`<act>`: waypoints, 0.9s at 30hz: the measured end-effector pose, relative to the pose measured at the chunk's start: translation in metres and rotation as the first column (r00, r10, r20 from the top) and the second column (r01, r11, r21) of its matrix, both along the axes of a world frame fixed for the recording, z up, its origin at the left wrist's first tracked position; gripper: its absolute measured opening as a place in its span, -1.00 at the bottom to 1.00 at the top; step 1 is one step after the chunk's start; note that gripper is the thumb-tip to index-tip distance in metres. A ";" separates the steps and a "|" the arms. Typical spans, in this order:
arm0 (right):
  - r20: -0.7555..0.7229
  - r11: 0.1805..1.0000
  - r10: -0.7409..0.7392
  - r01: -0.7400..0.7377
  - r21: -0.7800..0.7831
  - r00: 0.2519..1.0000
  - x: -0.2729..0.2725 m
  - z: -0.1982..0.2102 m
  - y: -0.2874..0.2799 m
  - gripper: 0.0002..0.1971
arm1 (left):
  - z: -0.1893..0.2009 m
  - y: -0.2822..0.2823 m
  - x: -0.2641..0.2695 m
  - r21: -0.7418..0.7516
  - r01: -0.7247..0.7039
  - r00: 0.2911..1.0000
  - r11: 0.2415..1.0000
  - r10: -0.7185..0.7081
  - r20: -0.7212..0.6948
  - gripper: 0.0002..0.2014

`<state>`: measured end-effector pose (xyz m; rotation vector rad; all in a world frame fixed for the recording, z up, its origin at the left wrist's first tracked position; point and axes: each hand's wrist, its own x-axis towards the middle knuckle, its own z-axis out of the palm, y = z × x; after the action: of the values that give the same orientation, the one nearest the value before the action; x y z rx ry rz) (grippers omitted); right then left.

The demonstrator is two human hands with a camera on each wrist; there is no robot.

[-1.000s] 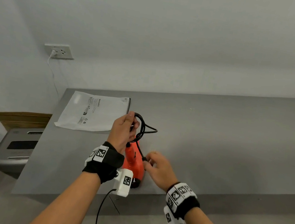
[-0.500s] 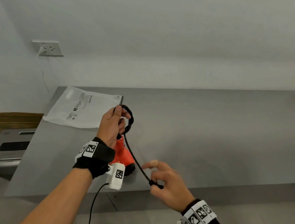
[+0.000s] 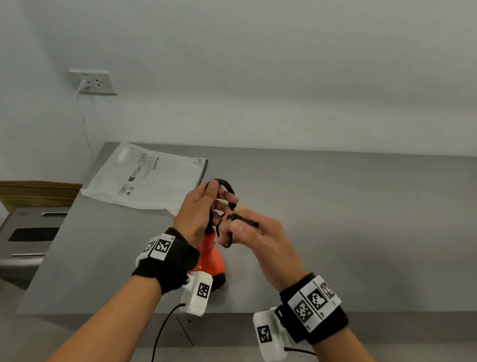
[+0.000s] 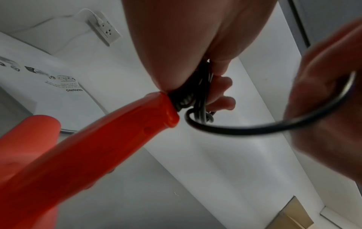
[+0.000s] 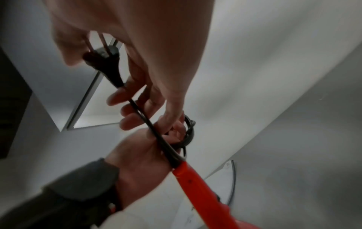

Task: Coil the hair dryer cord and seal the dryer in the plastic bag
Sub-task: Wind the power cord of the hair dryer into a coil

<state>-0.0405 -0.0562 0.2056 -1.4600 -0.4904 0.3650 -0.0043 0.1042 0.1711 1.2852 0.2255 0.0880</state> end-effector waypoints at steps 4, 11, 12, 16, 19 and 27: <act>0.031 0.973 -0.046 0.052 -0.226 0.998 0.004 -0.017 0.010 -0.83 | 0.002 0.000 -0.003 -0.045 0.012 1.000 0.999 -0.012 -0.008 -0.60; 0.191 0.909 -0.098 0.166 -0.382 0.977 0.011 -0.029 0.015 -0.76 | 0.000 0.002 -0.002 -0.091 0.063 0.997 0.994 -0.066 -0.030 -0.61; 0.195 0.907 -0.110 0.179 -0.382 0.975 0.014 -0.028 0.017 -0.76 | 0.000 0.001 -0.003 -0.085 0.083 0.996 0.993 -0.085 -0.020 -0.63; 0.142 0.924 -0.168 0.206 -0.321 0.975 0.022 -0.024 0.020 -0.84 | -0.003 0.003 -0.002 -0.084 0.195 0.981 0.977 -0.193 0.023 -0.64; 0.141 0.879 -0.320 0.349 -0.325 0.937 0.034 -0.027 0.017 -0.95 | -0.005 0.004 -0.003 -0.058 0.255 0.967 0.965 -0.255 0.014 -0.62; -0.038 0.918 -0.312 0.291 -0.270 0.949 0.061 -0.038 0.021 -0.89 | -0.005 0.005 -0.002 -0.082 0.157 0.983 0.984 -0.163 -0.083 -0.59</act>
<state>0.0203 -0.0348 0.1679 -1.7412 -0.1478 0.2459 -0.0062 0.1094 0.1657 1.2287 0.1995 -0.1150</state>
